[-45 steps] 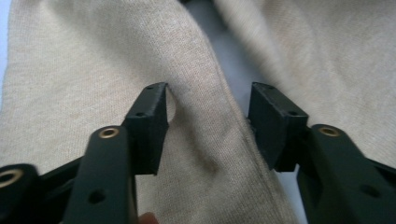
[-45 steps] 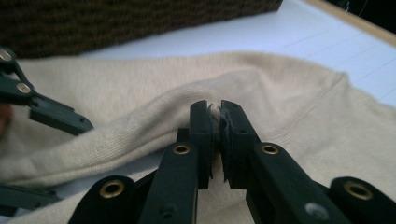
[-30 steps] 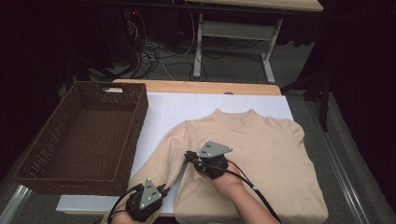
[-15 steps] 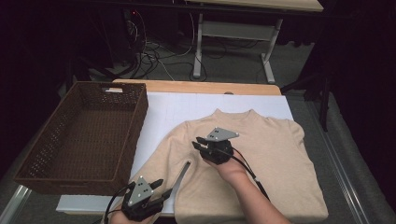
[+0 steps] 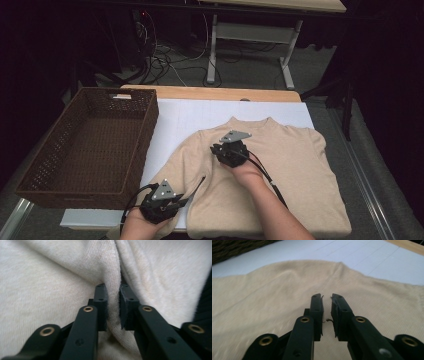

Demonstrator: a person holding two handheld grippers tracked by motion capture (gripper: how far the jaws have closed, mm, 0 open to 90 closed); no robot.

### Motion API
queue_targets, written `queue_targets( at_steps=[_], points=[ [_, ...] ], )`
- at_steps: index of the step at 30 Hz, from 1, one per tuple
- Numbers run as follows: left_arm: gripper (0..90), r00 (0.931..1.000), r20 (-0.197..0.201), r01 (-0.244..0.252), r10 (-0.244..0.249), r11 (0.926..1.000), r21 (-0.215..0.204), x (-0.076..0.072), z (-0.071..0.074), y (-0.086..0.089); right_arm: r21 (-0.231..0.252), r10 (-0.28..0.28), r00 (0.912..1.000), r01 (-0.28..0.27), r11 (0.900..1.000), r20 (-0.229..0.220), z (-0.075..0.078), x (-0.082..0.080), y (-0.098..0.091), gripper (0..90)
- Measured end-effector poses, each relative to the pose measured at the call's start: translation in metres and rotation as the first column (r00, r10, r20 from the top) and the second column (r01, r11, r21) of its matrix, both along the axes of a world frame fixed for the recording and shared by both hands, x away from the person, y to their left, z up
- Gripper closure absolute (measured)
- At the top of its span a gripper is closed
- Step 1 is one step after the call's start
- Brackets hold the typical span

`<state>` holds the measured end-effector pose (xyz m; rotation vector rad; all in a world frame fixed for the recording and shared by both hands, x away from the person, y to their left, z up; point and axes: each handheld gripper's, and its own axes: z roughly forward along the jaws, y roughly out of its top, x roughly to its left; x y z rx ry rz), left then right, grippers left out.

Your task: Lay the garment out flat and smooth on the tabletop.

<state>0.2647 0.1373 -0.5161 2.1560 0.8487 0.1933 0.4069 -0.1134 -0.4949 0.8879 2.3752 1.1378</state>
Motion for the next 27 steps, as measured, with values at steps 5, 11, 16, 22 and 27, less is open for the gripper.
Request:
queue_targets(
  at_steps=[5, 11, 16, 22, 27],
  points=[
    [44.1, 0.9954, 0.093, -0.021, 0.021, 0.9998, 0.004, 0.002, 0.008, -0.016, -0.002, 0.021, 0.9998, -0.021, 0.9998, 0.001, 0.001, -0.009, -0.008, 81.6],
    [28.1, 0.9963, 0.061, -0.063, 0.061, 0.9972, 0.040, 0.030, 0.004, -0.042, -0.003, 0.039, 0.9992, -0.039, 0.9992, 0.005, 0.007, -0.017, -0.017, 81.3],
    [43.9, 0.9984, -0.003, -0.056, 0.056, 0.9978, 0.036, 0.043, -0.004, -0.050, -0.021, 0.039, 0.9987, -0.040, 0.9990, -0.033, -0.004, -0.012, -0.011, 81.4],
    [69.0, 0.9985, -0.010, -0.054, 0.054, 0.9985, -0.007, 0.037, -0.004, -0.041, -0.071, 0.010, 0.9977, -0.015, 0.9974, -0.066, -0.021, 0.006, 0.008, 82.0],
    [65.5, 0.9982, 0.010, -0.059, 0.060, 0.9975, -0.038, 0.032, -0.002, -0.036, -0.069, -0.022, 0.9977, 0.017, 0.9975, -0.064, -0.021, 0.023, 0.018, 81.9]
  ],
)
